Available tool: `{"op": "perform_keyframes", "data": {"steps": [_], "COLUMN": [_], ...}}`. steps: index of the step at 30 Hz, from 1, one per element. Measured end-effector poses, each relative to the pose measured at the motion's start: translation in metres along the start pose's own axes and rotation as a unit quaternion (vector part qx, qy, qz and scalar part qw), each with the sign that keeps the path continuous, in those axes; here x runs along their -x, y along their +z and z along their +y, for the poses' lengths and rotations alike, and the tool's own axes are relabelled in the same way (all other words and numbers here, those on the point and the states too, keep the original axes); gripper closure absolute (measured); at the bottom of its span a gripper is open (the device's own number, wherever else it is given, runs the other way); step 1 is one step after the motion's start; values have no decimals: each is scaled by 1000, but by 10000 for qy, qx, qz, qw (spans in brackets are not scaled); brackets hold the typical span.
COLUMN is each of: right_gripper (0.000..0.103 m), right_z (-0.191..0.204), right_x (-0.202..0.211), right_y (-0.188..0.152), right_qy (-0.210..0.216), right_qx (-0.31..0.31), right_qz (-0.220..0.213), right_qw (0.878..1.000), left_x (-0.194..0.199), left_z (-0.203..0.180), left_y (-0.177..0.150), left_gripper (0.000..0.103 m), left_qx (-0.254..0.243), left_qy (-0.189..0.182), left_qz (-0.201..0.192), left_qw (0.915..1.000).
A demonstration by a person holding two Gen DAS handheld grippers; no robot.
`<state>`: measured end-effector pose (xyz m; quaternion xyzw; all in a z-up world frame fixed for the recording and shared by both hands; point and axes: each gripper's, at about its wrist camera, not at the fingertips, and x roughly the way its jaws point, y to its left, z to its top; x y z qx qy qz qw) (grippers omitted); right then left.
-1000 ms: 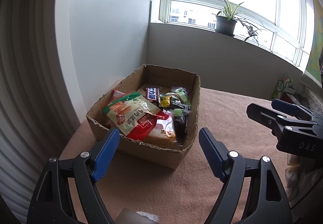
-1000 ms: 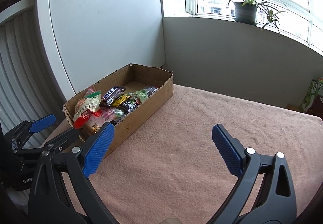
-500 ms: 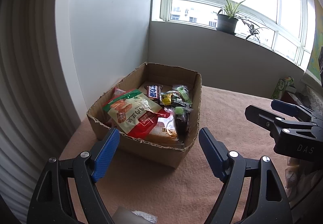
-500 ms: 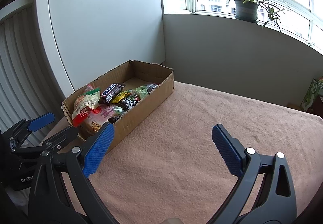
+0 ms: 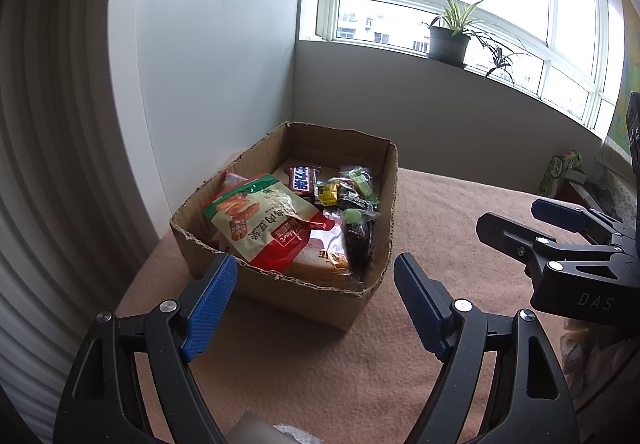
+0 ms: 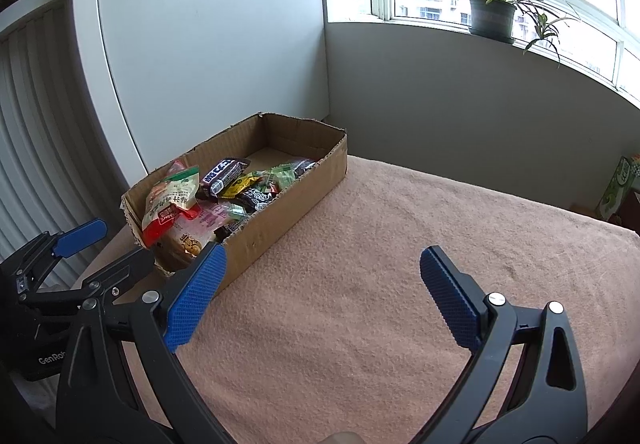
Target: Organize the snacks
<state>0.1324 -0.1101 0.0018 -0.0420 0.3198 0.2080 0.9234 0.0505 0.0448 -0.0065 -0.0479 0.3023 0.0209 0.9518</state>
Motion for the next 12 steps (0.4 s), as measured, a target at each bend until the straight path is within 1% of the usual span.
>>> {"op": "perform_keyframes", "data": {"steps": [6, 12], "right_gripper": [4, 4], "right_z": [0, 1], "right_x": [-2, -2], "right_y": [-2, -3], "right_qy": [4, -23], "right_qx": [6, 39], "right_qz": [43, 69], "right_qw": [10000, 10000], "left_x": [1, 3], "left_z": [1, -2], "left_y": [0, -1], "left_gripper": [22, 22], "left_qx": [12, -83], "left_qy": [57, 79], "left_qz": [-43, -128], "left_qw": [10000, 9999]}}
